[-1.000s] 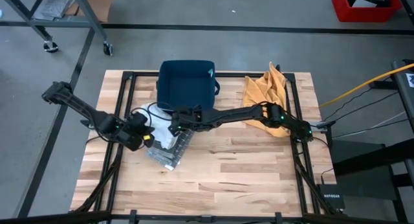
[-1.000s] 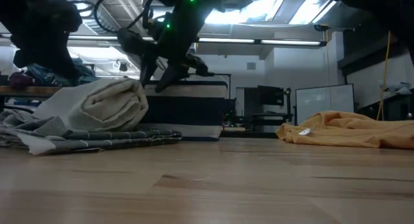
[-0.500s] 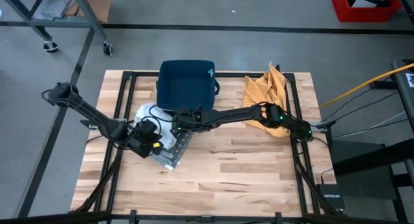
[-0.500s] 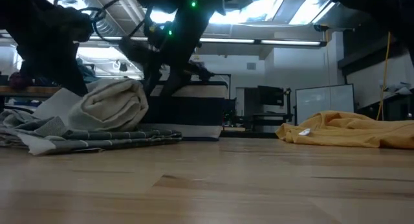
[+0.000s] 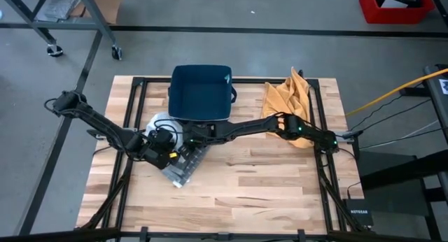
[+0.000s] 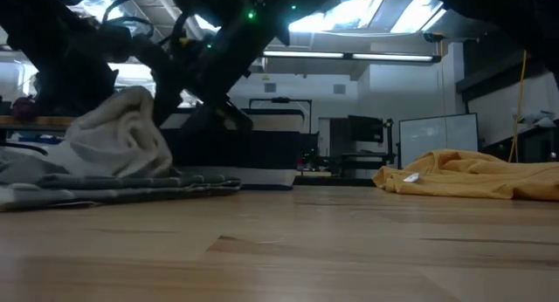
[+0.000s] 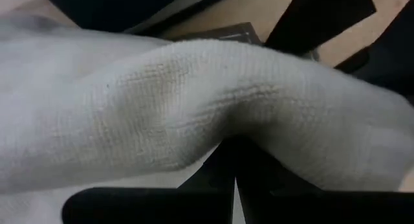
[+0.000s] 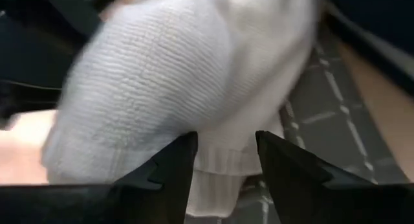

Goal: Fold towel
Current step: Stack the folded white patterned towel on top of the folded gray patterned towel

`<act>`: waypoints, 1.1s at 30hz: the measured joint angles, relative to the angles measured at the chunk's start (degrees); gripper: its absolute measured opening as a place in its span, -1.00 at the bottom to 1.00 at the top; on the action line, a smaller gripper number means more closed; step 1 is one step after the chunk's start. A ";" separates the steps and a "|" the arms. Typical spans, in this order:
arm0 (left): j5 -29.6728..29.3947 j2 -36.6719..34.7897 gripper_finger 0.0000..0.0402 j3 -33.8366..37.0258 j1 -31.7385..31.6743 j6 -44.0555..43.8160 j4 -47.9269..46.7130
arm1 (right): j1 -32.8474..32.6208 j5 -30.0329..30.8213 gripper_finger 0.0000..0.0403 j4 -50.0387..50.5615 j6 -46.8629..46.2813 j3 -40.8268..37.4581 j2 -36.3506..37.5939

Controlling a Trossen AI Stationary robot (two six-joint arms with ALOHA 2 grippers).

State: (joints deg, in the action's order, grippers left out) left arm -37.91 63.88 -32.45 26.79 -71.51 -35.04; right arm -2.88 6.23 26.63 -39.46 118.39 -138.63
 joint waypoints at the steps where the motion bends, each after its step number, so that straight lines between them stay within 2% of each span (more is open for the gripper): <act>1: 0.05 -0.02 -0.98 -0.09 -0.03 0.32 -0.04 | -0.13 -1.01 -0.12 -0.54 -0.56 0.00 0.02; 9: 0.72 -0.09 -0.98 -4.29 -0.10 8.24 -2.55 | -1.30 -4.64 -0.12 -2.82 -3.79 0.06 0.02; 21: -0.41 -0.13 -0.99 -15.06 2.83 10.45 -18.16 | -2.00 -4.31 -0.12 -3.19 -3.64 5.93 0.04; 26: -0.48 -0.15 -0.99 -18.92 4.05 12.30 -22.41 | -3.04 -2.47 -0.12 -4.34 -5.20 7.56 0.04; 33: -0.42 -0.50 -1.00 -23.13 6.60 16.95 -26.30 | -5.87 5.36 -0.12 -9.02 -9.93 8.15 0.04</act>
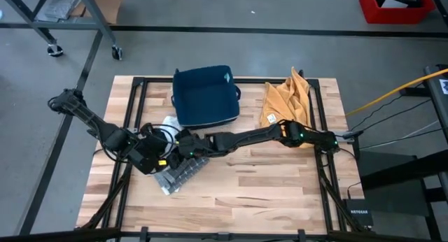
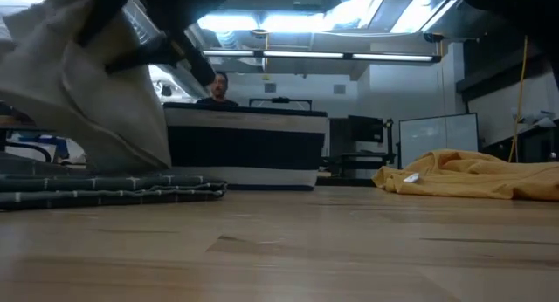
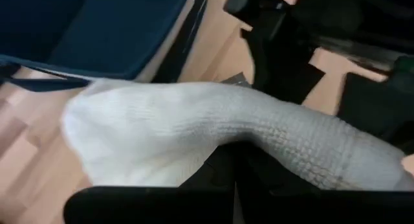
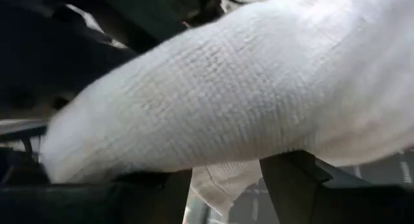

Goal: Fold towel
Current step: Stack the folded white patterned towel on top of the folded gray patterned towel

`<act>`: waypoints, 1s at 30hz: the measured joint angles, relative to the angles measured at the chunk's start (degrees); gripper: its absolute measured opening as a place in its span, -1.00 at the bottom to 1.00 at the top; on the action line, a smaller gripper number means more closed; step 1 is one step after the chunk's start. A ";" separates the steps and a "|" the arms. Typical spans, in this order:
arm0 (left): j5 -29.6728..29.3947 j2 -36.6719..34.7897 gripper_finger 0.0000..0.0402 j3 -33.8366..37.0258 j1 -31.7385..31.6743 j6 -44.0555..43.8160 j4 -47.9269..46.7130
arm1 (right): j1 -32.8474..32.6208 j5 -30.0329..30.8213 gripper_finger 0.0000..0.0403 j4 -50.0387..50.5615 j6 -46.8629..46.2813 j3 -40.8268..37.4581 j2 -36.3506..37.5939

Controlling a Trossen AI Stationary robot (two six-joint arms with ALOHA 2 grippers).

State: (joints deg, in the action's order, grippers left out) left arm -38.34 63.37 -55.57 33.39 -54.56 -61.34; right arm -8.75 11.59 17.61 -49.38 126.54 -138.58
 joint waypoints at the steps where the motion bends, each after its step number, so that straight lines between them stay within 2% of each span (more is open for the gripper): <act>1: -0.10 0.02 -1.00 -0.50 0.33 0.21 -1.25 | -0.26 1.33 -0.12 -0.92 -0.36 0.00 0.00; 4: -0.35 -0.08 -1.00 -1.48 1.26 0.00 -5.13 | -0.67 3.66 -0.12 -2.88 -1.97 0.09 -0.01; 10: 0.55 -0.79 -1.00 -1.53 2.94 -0.89 -9.32 | -0.74 4.29 -0.12 -6.56 -3.32 0.20 -0.81; 16: 1.50 -0.68 -1.00 -1.33 4.57 -4.77 -12.52 | -0.66 2.20 -0.12 -12.34 -5.98 0.13 -3.28; 19: 1.52 -0.63 -1.00 -0.69 5.63 -6.85 -11.64 | -0.97 0.77 -0.12 -12.05 -6.30 0.13 -3.67; 30: 2.65 2.01 -0.99 5.20 9.20 -10.96 2.25 | -3.05 -1.19 -0.12 -6.22 -4.35 0.07 -3.98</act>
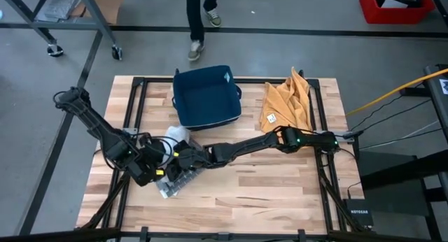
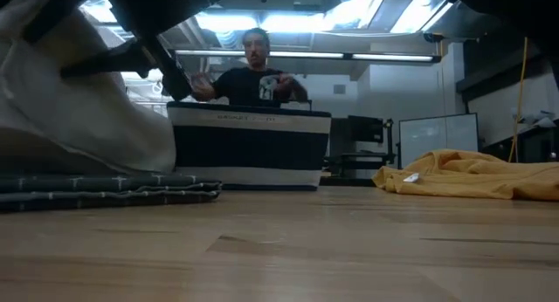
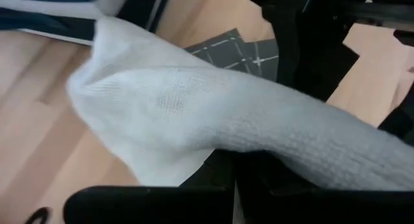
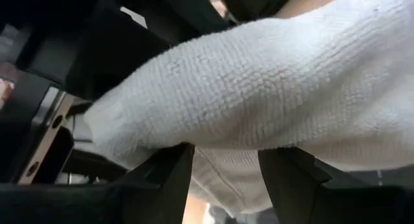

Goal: Fold towel
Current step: Stack the folded white patterned towel on top of the folded gray patterned towel

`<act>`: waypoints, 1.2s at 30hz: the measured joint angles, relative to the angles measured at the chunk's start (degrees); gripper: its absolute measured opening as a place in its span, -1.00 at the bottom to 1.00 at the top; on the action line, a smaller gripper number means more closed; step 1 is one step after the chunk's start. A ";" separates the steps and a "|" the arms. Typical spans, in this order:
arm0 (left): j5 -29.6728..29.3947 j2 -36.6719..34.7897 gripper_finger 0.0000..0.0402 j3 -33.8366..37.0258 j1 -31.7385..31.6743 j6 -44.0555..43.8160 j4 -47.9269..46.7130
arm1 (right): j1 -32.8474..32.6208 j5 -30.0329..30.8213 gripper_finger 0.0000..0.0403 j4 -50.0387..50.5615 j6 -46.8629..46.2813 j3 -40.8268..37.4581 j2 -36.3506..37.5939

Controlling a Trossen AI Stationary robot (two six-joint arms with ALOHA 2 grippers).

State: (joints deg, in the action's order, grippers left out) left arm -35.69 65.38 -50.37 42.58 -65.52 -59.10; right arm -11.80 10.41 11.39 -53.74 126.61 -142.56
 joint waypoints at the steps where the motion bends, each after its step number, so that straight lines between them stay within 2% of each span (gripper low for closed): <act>1: 0.17 0.47 -0.99 0.29 0.17 -0.17 1.01 | 0.03 -1.32 -0.12 0.66 0.01 -0.02 0.00; 6: 0.65 2.70 -0.99 0.35 1.11 0.59 5.70 | 0.18 -9.89 -0.12 1.32 2.58 -0.04 0.00; 9: 0.99 3.50 -0.99 0.35 1.34 1.49 8.23 | 0.14 -12.88 -0.12 1.75 4.30 -0.07 0.00; 14: 1.02 3.63 -0.99 0.35 1.32 -0.26 8.64 | 0.16 -12.97 -0.12 2.18 4.50 -0.07 0.00; 22: 1.43 3.63 -0.99 0.35 1.26 3.98 8.78 | 0.16 -13.06 -0.12 2.37 4.55 -0.07 0.00; 29: 3.86 3.67 -0.99 0.35 0.81 5.95 9.19 | 0.27 -17.89 -0.12 2.42 9.03 -0.07 0.00; 36: 6.96 3.69 -0.96 0.33 0.16 5.97 11.64 | 0.18 -20.24 -0.12 2.27 12.08 -0.07 0.00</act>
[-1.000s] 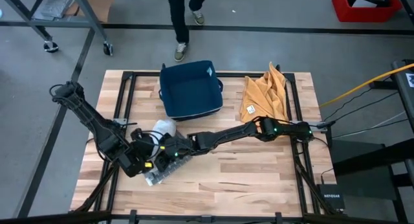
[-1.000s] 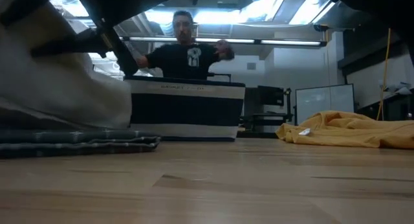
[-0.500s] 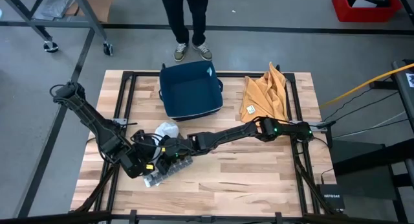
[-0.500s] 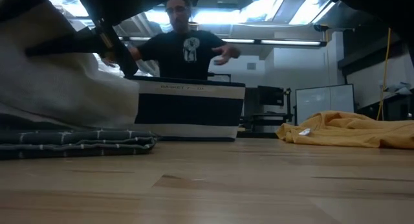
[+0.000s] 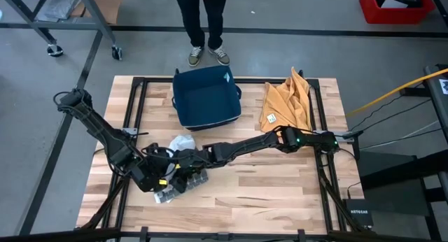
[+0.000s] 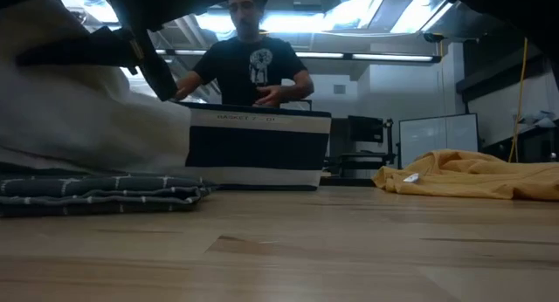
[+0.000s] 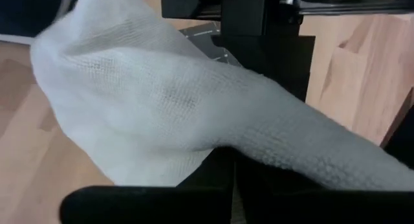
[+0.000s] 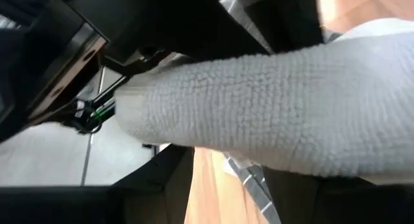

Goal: Fold towel
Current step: Stack the folded white patterned towel on top of the folded gray patterned towel

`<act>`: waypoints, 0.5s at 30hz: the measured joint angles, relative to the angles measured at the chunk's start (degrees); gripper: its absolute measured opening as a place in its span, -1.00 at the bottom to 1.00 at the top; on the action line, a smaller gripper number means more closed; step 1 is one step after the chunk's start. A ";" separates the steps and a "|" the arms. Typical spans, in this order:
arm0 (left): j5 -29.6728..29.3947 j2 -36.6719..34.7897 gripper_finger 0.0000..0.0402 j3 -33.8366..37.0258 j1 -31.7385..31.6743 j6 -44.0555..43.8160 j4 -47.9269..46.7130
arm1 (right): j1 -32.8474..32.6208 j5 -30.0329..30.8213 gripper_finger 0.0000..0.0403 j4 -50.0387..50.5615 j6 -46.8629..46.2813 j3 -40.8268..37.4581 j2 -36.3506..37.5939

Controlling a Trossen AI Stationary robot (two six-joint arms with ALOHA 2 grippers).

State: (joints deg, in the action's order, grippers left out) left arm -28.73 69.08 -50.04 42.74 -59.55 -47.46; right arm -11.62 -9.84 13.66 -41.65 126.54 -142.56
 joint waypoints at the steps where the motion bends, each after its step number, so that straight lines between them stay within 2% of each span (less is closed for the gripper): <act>1: 0.39 0.02 -0.92 0.02 -0.15 -0.02 0.47 | 0.00 -0.74 -0.12 0.07 0.03 -0.01 0.00; 10: 0.42 1.95 -0.36 0.02 -0.87 -0.18 2.32 | -0.13 -2.77 -0.12 1.27 0.40 -0.11 0.00; 12: 0.59 2.36 -0.29 0.11 -0.72 -0.90 3.87 | -0.12 -4.94 -0.12 2.28 -0.35 -0.11 0.00; 15: 1.94 2.80 -0.26 0.11 -0.27 -0.87 6.53 | 0.21 -11.42 -0.12 2.70 -3.97 0.00 0.00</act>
State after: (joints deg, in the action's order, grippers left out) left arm -26.79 71.87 -49.93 42.47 -60.42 -40.93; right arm -11.40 -21.26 16.36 -45.62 126.54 -142.56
